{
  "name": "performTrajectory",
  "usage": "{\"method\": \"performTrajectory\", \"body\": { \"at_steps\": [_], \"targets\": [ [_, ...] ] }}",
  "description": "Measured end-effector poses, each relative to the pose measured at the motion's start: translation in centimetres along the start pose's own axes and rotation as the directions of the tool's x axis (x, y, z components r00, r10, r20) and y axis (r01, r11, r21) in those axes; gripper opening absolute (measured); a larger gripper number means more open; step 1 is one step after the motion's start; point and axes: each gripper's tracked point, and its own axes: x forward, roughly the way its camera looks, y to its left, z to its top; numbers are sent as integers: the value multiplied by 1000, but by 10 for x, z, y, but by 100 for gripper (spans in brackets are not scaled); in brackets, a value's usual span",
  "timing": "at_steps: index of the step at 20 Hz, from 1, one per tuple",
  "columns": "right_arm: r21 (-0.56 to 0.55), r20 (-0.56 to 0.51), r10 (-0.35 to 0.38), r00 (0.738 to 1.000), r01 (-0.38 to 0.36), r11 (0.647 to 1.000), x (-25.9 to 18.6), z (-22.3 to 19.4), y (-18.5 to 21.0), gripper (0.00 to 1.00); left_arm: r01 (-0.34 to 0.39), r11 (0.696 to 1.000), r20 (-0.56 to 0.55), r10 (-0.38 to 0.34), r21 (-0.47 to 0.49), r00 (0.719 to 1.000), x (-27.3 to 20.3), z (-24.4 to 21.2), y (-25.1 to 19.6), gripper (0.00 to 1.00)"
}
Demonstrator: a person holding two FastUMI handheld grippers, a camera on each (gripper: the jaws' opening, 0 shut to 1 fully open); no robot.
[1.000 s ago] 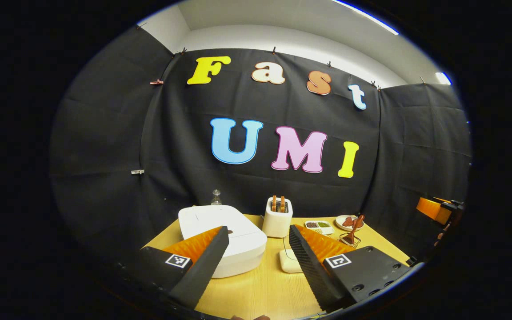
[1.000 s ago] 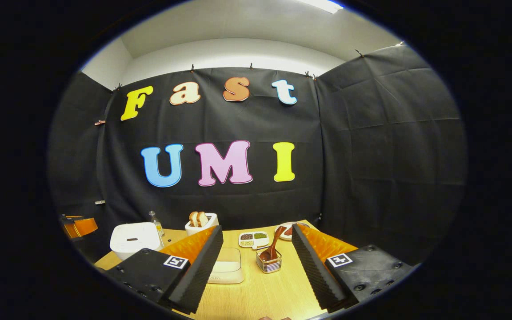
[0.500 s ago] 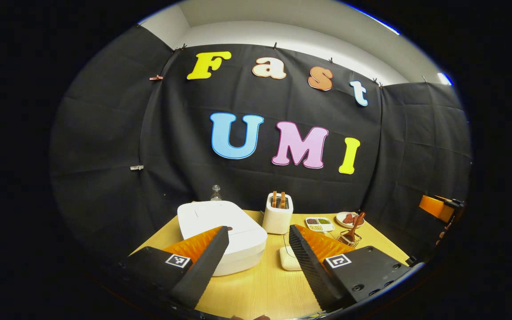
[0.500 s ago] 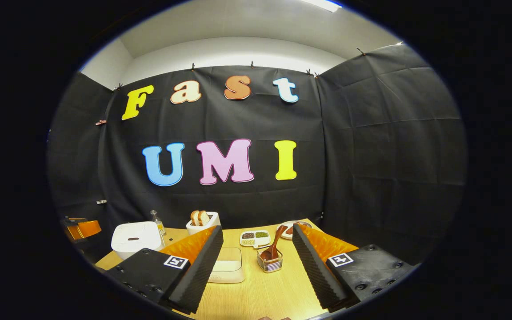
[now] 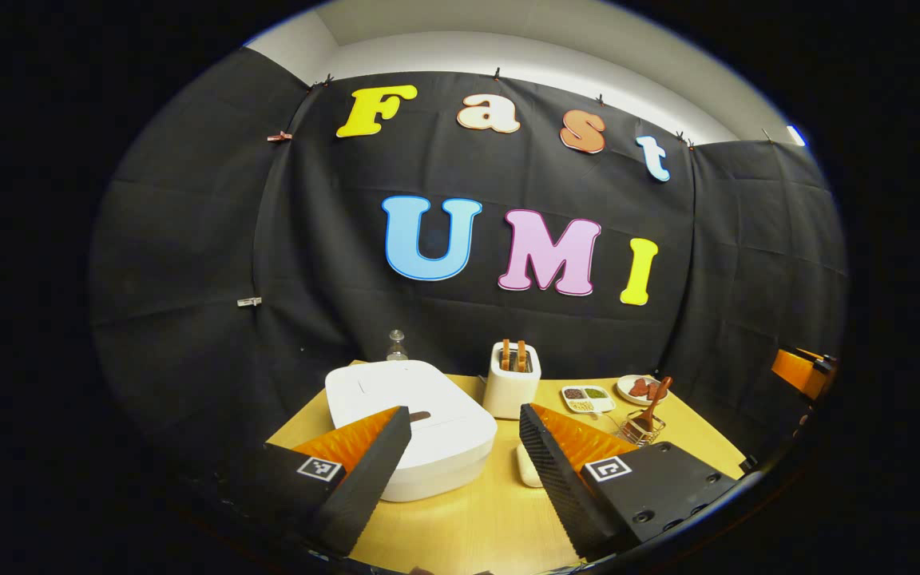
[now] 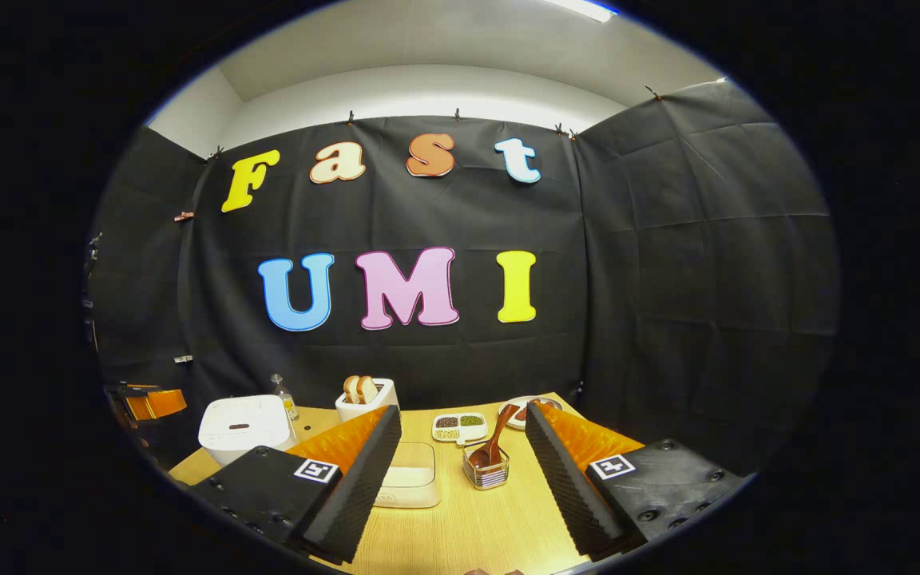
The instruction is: Close the left gripper, press the button to open the rice cooker; take a wooden spoon from the chopstick holder with the right hand, scoop a spoonful of rice and pour it into the rice cooker, then put the wooden spoon back into the chopstick holder.
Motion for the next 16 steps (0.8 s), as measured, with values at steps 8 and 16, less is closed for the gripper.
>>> {"method": "performTrajectory", "body": {
  "at_steps": [8, 16],
  "targets": [
    [1, -36, -5, 999, 6, 1000, 5, -11, 0, 98, 15, 999, -84, -18, -32, 996, 51, -1, 23, 65],
    [-20, -85, -31, 996, 29, 999, 7, -21, -4, 98, 39, 993, -185, -60, -115, 981, 108, -27, 43, 14]
  ]
}}
